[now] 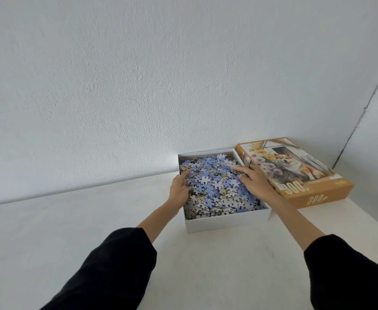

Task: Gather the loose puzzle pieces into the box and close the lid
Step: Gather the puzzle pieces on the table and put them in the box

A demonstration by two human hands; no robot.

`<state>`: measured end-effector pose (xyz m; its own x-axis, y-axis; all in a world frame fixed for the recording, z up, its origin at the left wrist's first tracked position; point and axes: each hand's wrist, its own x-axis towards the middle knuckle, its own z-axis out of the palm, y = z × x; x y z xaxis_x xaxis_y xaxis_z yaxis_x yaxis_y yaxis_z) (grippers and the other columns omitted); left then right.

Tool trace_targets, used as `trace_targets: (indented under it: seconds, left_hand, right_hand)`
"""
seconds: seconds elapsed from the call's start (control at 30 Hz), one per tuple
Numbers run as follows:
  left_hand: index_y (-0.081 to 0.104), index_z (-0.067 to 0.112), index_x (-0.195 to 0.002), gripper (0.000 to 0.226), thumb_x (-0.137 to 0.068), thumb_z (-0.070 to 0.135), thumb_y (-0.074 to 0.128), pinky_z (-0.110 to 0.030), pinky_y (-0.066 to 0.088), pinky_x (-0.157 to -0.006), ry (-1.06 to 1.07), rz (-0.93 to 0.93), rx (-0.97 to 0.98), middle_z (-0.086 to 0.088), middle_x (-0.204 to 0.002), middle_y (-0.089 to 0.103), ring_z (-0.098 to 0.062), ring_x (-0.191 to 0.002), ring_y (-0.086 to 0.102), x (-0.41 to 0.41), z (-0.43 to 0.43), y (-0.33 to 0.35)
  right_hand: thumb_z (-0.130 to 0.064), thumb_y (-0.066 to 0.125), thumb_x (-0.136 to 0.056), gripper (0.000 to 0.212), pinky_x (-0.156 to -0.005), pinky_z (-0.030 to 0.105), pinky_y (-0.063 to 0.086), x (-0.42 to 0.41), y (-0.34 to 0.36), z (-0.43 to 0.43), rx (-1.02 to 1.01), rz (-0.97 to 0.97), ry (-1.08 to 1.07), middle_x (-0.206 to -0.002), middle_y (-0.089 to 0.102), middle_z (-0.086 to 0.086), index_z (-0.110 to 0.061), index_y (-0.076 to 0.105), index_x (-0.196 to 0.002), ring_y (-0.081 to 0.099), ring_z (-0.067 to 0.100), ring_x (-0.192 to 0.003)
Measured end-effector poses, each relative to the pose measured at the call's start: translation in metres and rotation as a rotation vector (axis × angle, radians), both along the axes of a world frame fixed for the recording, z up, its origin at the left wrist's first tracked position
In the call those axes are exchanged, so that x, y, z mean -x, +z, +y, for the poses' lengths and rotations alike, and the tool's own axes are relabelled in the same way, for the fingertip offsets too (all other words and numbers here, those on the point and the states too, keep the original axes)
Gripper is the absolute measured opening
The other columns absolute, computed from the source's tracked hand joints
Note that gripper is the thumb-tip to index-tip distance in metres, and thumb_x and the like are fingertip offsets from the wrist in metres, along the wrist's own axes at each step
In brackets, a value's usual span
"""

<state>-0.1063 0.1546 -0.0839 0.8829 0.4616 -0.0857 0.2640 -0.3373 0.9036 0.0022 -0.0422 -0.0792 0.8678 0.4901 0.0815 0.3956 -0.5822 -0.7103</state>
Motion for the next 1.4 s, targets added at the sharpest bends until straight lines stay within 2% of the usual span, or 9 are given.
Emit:
trace_targets:
  seconds: [0.07,0.13,0.2,0.43,0.67,0.77,0.93,1.1,1.4]
  left_hand:
    - [0.034,0.016,-0.144,0.055,-0.095,-0.007,0.02,-0.022,0.037,-0.096,-0.009,0.007,0.037,-0.004,-0.13,0.041,-0.017,-0.12,0.04,0.004,0.001,0.001]
    - [0.034,0.017,-0.143,0.052,-0.097,-0.002,0.021,-0.036,0.028,-0.112,-0.013,-0.006,0.07,-0.006,-0.145,0.033,-0.022,-0.134,0.032,0.008,-0.001,0.004]
    - [0.038,0.02,-0.142,0.046,-0.099,0.005,0.025,-0.039,0.02,-0.116,-0.013,-0.011,0.08,-0.007,-0.151,0.024,-0.023,-0.14,0.024,0.013,-0.004,0.006]
    - [0.044,0.021,-0.138,0.042,-0.099,0.01,0.03,-0.044,0.032,-0.11,0.006,-0.036,0.14,-0.01,-0.145,0.034,-0.027,-0.131,0.038,0.035,0.006,0.014]
    - [0.046,0.022,-0.136,0.041,-0.1,0.009,0.03,-0.041,0.033,-0.11,0.047,-0.097,0.124,-0.011,-0.141,0.039,-0.025,-0.129,0.041,0.075,0.031,0.036]
    - [0.047,0.022,-0.136,0.041,-0.1,0.01,0.031,-0.043,0.031,-0.111,0.063,-0.118,0.092,-0.01,-0.144,0.037,-0.025,-0.131,0.039,0.1,0.046,0.044]
    - [0.045,0.024,-0.137,0.042,-0.1,0.011,0.031,-0.044,0.025,-0.114,0.1,-0.141,0.021,-0.008,-0.148,0.032,-0.024,-0.136,0.031,0.15,0.065,0.056]
    - [0.045,0.021,-0.137,0.043,-0.099,0.007,0.031,-0.046,0.028,-0.112,0.129,-0.176,0.011,-0.009,-0.142,0.038,-0.026,-0.132,0.037,0.212,0.079,0.055]
    - [0.043,0.024,-0.138,0.043,-0.099,0.009,0.031,-0.048,0.024,-0.114,0.126,-0.161,-0.031,-0.007,-0.147,0.033,-0.025,-0.137,0.029,0.326,0.114,0.046]
  right_hand:
    - [-0.013,0.038,-0.098,0.037,-0.106,0.031,0.025,0.004,-0.001,0.001,-0.15,0.192,0.014,-0.147,0.033,0.002,-0.023,0.048,-0.132,0.028,0.019,-0.136]
    - [-0.013,0.04,-0.097,0.037,-0.102,0.026,0.024,0.009,0.0,0.002,-0.232,0.282,-0.011,-0.145,0.037,0.0,-0.022,0.049,-0.131,0.03,0.017,-0.135]
    - [-0.013,0.043,-0.096,0.036,-0.097,0.023,0.024,0.015,0.001,0.004,-0.276,0.317,-0.023,-0.145,0.038,0.0,-0.022,0.051,-0.13,0.032,0.016,-0.134]
    - [-0.018,0.061,-0.087,0.045,-0.101,0.023,0.023,0.041,0.013,0.018,-0.298,0.332,0.067,-0.142,0.042,-0.001,-0.02,0.05,-0.131,0.034,0.015,-0.132]
    - [-0.016,0.069,-0.08,0.049,-0.099,0.021,0.023,0.073,0.045,0.043,-0.351,0.299,0.172,-0.136,0.047,-0.005,-0.023,0.054,-0.126,0.037,0.009,-0.128]
    - [-0.016,0.069,-0.08,0.048,-0.098,0.02,0.024,0.096,0.05,0.055,-0.379,0.297,0.192,-0.135,0.049,-0.006,-0.026,0.054,-0.125,0.038,0.002,-0.119]
    - [-0.015,0.071,-0.078,0.051,-0.098,0.022,0.021,0.138,0.055,0.074,-0.393,0.32,0.237,-0.135,0.048,-0.006,-0.027,0.054,-0.125,0.036,0.002,-0.12]
    - [-0.015,0.072,-0.076,0.053,-0.098,0.021,0.022,0.192,0.06,0.096,-0.401,0.318,0.272,-0.133,0.049,-0.007,-0.026,0.055,-0.125,0.037,0.0,-0.117]
    - [-0.017,0.073,-0.076,0.054,-0.096,0.023,0.02,0.304,0.046,0.129,-0.401,0.353,0.272,-0.134,0.048,-0.008,-0.028,0.054,-0.125,0.034,-0.002,-0.114]
